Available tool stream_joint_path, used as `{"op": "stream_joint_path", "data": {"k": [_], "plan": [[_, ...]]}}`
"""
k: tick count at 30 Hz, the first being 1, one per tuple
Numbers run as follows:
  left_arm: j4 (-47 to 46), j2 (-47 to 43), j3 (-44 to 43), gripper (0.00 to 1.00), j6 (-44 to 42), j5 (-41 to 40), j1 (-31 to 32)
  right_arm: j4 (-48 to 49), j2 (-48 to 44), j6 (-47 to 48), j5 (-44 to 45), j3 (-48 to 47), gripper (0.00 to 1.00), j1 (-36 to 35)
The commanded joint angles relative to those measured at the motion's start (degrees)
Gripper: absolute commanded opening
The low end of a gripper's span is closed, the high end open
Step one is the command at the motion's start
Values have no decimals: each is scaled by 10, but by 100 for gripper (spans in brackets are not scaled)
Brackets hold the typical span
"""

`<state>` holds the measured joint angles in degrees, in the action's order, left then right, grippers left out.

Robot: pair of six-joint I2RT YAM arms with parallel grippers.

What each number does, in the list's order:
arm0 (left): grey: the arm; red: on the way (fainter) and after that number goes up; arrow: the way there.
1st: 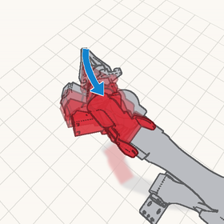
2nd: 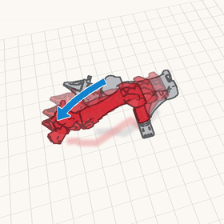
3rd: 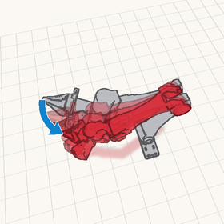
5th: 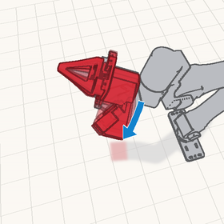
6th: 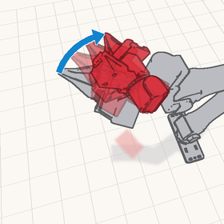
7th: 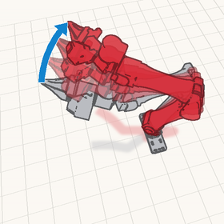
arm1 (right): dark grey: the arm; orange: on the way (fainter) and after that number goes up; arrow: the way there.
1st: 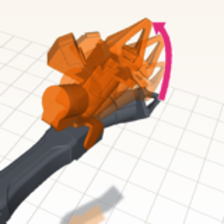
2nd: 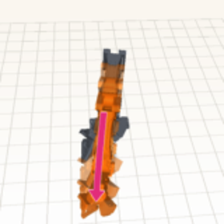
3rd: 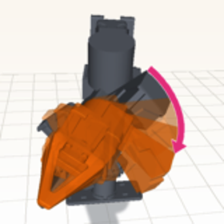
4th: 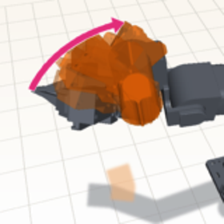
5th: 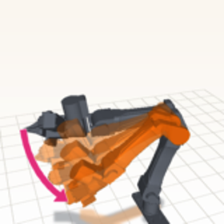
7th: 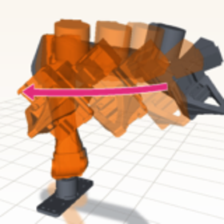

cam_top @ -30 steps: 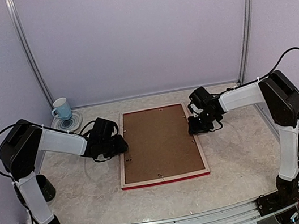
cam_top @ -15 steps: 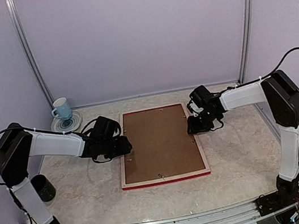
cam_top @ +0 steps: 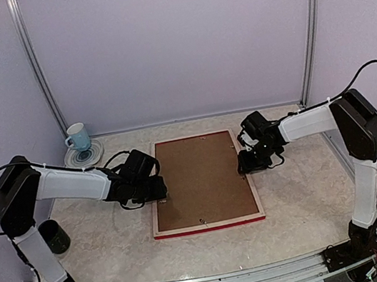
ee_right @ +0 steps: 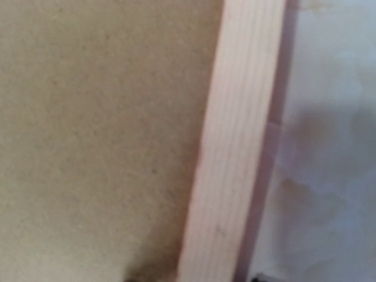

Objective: Put the photo into the frame
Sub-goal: Adjust the photo frame at the center of the board, then press the fastener onto the backboard.

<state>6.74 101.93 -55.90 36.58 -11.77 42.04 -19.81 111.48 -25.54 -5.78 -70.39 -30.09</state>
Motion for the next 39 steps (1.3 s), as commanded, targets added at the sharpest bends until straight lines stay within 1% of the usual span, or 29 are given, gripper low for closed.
{"op": "stream_joint_path", "data": {"k": [1,5,13,22,28,29,33,39], "plan": [[86,-18,4,55,9,-36,7,8,-25,1,2,11,45,0],[102,-29,8,56,10,-51,10,9,-29,1,3,14,46,0],[85,-8,9,56,7,-23,13,10,-25,1,2,14,46,0],[87,-8,6,56,2,-14,15,9,-21,-2,3,12,51,0],[94,-7,8,56,-3,-6,17,13,-21,-7,-4,13,50,0],[96,-6,8,56,-4,-5,17,15,-21,-7,-5,13,49,0],[103,-7,9,56,-8,-1,18,17,-21,-12,-2,14,39,0],[110,-13,9,56,-12,4,18,25,-19,-16,-6,18,20,0]]}}
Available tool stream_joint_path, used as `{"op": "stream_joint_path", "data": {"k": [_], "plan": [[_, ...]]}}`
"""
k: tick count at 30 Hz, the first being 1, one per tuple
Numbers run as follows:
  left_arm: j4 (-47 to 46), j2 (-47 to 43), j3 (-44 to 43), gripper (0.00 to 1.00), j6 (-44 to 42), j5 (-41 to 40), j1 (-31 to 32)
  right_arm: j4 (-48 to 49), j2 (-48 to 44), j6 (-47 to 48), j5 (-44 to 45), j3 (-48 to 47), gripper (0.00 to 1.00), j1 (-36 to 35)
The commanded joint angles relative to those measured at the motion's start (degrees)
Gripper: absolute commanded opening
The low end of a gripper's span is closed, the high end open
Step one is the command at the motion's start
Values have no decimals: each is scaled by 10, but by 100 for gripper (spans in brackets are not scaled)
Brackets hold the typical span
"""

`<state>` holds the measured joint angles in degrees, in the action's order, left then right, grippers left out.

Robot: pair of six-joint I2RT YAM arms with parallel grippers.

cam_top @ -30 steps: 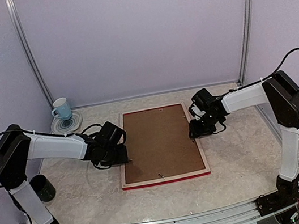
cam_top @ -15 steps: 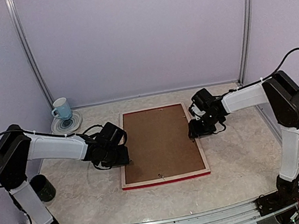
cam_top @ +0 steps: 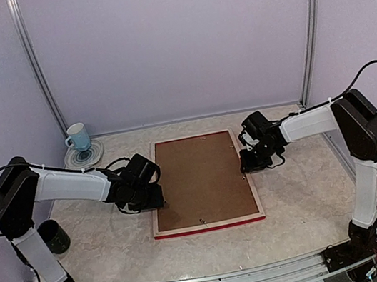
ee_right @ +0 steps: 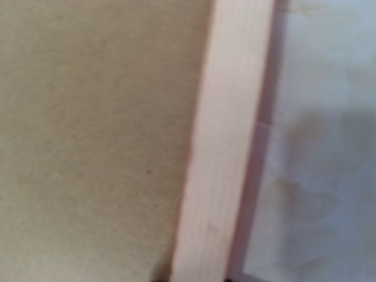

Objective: Put the photo into the frame
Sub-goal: Press the fastener onto the backboard.

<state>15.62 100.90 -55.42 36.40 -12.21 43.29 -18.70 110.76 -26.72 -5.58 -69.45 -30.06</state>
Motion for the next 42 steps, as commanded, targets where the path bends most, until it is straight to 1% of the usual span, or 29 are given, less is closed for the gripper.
{"op": "stream_joint_path", "data": {"k": [1,3,9,22,27,34,42], "plan": [[22,-3,4,56,-11,9,6,14,-10,-6,-8,8,18,0],[26,-4,2,56,-13,9,6,12,-6,-6,-10,7,14,0],[35,-9,2,56,-18,18,6,12,-8,-7,-6,7,13,0],[38,-18,-6,56,-20,16,6,16,-3,-17,-8,15,11,0],[28,-27,-18,56,-22,30,7,20,-2,-18,-12,16,11,0],[27,-15,-27,56,-27,34,13,21,-2,-19,-16,17,11,0],[44,0,-13,55,-24,30,14,21,-4,-20,-15,18,11,0]]}}
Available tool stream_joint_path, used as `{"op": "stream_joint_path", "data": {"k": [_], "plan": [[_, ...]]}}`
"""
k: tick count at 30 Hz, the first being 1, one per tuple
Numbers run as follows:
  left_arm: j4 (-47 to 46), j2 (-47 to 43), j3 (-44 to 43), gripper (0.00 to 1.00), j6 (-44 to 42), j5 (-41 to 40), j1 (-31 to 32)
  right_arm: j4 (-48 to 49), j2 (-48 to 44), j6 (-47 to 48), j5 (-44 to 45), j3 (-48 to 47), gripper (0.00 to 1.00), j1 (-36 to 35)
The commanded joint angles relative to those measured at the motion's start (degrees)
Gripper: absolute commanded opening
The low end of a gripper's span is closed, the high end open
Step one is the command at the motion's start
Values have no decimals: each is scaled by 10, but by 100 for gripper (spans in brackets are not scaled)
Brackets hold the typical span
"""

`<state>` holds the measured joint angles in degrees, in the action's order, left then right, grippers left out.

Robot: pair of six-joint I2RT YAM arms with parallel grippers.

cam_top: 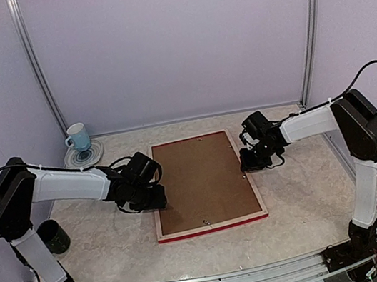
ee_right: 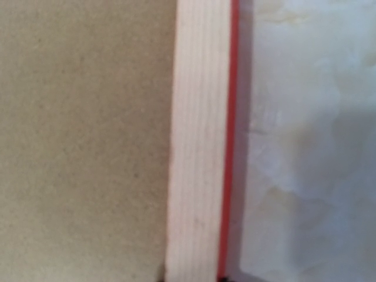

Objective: Put the photo into the frame
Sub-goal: Press the fastener onto the backboard.

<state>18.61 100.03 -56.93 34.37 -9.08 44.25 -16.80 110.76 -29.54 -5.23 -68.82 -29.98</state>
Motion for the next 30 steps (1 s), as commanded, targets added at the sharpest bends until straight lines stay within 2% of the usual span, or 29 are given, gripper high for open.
{"op": "stream_joint_path", "data": {"k": [1,14,30], "plan": [[13,6,5,55,-2,-3,5,2,-3,8,-19,11,11,-1],[11,4,20,51,1,4,6,2,-4,7,-20,11,11,-1],[6,2,32,41,3,3,5,2,-1,8,-20,12,11,-1]]}}
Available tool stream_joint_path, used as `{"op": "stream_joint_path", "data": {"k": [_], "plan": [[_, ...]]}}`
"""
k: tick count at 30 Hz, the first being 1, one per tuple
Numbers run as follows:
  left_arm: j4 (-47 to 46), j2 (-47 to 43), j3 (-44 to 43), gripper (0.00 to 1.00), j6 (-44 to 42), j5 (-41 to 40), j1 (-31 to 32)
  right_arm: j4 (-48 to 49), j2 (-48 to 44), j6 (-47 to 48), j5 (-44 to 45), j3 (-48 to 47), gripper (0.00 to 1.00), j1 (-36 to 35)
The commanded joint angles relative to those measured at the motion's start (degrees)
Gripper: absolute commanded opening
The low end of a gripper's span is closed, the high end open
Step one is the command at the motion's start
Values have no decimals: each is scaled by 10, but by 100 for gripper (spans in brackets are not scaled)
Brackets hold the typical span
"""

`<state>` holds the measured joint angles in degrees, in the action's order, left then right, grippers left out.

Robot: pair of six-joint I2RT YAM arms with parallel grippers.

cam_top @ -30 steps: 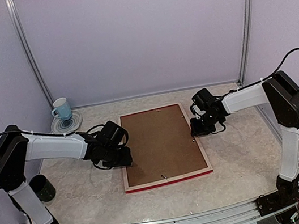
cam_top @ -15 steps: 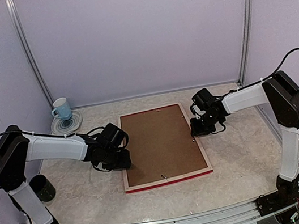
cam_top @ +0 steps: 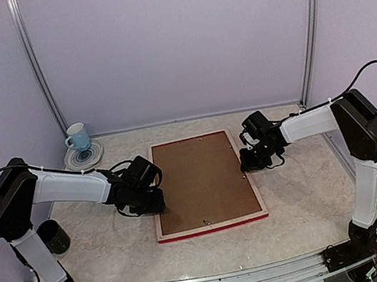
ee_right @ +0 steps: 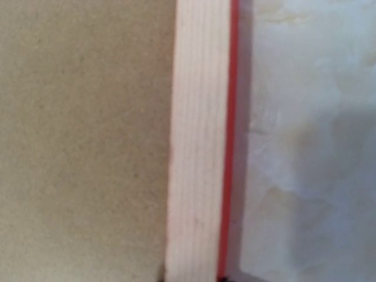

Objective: Put the photo into the frame
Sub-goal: Press the fastener onto the backboard.

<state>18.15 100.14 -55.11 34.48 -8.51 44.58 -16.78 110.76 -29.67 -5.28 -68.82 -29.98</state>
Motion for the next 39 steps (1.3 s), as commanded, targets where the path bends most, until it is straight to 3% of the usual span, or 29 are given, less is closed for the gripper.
{"op": "stream_joint_path", "data": {"k": [1,24,32,39], "plan": [[10,1,14,40,1,-3,2,2,0,10,-19,12,11,-1],[19,2,12,26,7,-29,2,1,3,10,-20,10,12,-1],[15,1,20,16,13,-43,-2,2,5,11,-23,9,11,-1],[10,-4,27,14,19,-48,-8,1,3,11,-23,9,11,-1]]}}
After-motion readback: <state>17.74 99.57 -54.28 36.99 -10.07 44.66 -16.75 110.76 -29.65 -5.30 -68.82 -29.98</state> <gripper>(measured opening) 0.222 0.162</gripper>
